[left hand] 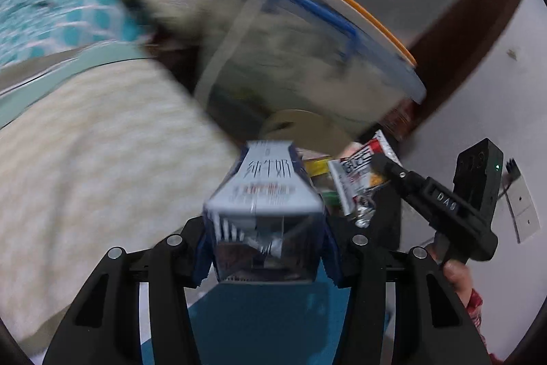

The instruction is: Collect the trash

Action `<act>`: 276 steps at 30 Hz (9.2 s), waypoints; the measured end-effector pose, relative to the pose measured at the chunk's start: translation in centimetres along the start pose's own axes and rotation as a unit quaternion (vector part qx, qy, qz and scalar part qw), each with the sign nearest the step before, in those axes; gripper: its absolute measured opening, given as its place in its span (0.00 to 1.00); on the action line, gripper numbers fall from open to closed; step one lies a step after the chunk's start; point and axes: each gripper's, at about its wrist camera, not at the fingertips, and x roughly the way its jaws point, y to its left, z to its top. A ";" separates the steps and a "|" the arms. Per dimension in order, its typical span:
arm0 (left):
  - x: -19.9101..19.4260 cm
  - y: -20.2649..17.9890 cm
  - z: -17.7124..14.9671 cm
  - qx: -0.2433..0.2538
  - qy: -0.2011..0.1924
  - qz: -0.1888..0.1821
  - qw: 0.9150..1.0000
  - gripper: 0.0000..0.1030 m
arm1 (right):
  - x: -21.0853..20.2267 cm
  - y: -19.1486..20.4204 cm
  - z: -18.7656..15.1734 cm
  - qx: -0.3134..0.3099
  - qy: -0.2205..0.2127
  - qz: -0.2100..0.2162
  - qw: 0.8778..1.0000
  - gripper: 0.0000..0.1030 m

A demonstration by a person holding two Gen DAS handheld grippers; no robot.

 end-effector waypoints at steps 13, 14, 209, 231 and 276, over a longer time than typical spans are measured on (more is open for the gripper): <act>11.4 -4.7 4.0 0.035 0.050 0.039 0.997 0.79 | 5.6 -4.0 5.0 -0.057 0.054 -0.061 0.995 0.44; 11.4 -4.9 4.0 0.042 0.046 0.047 0.997 0.80 | 5.8 -4.4 5.0 -0.057 0.053 -0.063 0.995 0.59; -23.4 -4.9 -18.8 0.069 -0.171 0.325 0.928 0.92 | -17.0 18.7 -24.1 -0.013 -0.120 -0.060 0.991 0.97; -22.9 -4.8 -18.9 0.069 -0.164 0.320 0.930 0.92 | -16.7 18.3 -24.0 -0.009 -0.118 -0.057 0.991 0.97; -22.3 -4.2 -19.7 0.076 -0.154 0.316 0.933 0.92 | -16.0 18.2 -24.2 -0.007 -0.111 -0.056 0.992 0.97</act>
